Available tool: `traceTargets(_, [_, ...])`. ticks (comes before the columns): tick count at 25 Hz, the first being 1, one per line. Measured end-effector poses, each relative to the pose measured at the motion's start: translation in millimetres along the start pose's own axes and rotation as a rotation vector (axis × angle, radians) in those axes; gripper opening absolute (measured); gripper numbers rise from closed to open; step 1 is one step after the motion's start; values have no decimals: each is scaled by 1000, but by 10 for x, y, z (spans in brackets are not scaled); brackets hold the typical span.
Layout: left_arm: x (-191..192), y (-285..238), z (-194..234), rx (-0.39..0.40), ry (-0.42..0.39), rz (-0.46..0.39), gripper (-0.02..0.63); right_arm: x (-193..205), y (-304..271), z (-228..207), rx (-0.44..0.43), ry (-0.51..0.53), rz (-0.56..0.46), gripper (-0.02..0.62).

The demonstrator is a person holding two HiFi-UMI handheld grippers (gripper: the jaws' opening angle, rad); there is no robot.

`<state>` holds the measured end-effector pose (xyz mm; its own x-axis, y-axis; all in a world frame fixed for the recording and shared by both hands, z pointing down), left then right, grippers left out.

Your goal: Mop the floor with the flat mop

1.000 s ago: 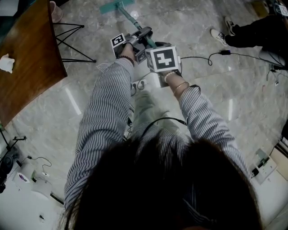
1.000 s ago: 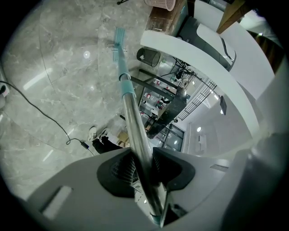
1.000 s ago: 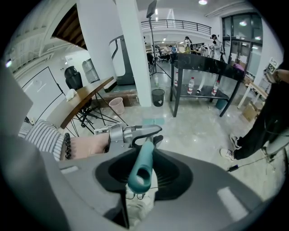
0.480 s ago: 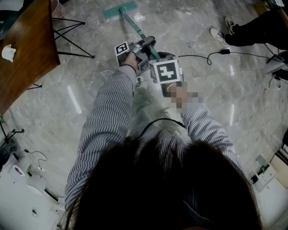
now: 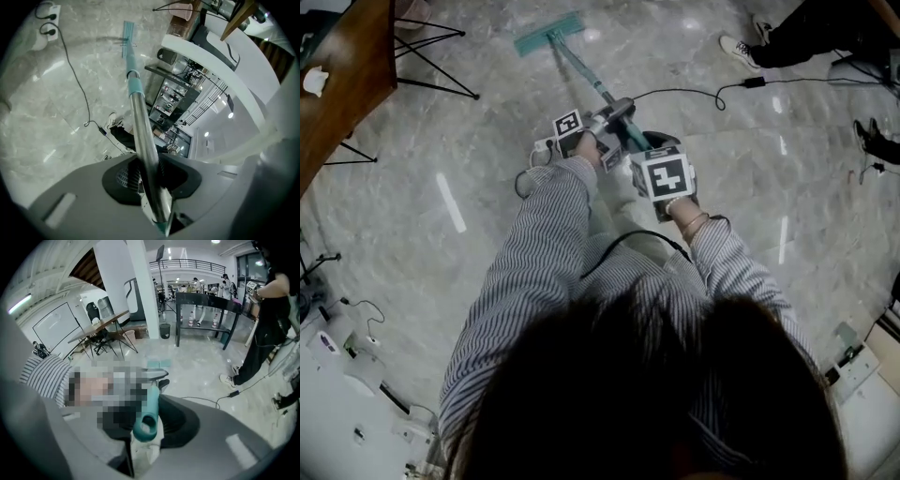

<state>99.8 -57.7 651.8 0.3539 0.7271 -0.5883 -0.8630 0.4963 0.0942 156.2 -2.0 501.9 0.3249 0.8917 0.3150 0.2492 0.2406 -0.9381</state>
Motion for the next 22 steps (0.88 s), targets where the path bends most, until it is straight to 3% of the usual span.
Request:
traceTargets(5, [756, 116, 505, -21, 15, 9, 97, 964, 254, 17, -23, -24, 42, 112])
traceTargets(11, [1507, 180, 874, -28, 17, 31, 98, 1724, 626, -19, -41, -64, 14, 112])
traceTargets(17, [1988, 267, 1038, -3, 20, 0, 101, 2135, 934, 26, -55, -105, -17, 112])
traceTargets(22, [2205, 291, 1097, -40, 0, 65, 109, 2328, 1069, 44, -51, -120, -27, 112])
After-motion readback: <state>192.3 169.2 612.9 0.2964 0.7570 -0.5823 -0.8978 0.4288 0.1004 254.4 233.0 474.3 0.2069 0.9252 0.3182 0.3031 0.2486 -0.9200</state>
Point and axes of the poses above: the fingertips, and each gripper's own axes: y backward along the fingers, z to its left, x out of its underside, the point moved 6 cm from there along y, backward along the fingers, and after that the axes turned 11 degrees about z, right-handed, at the moved point
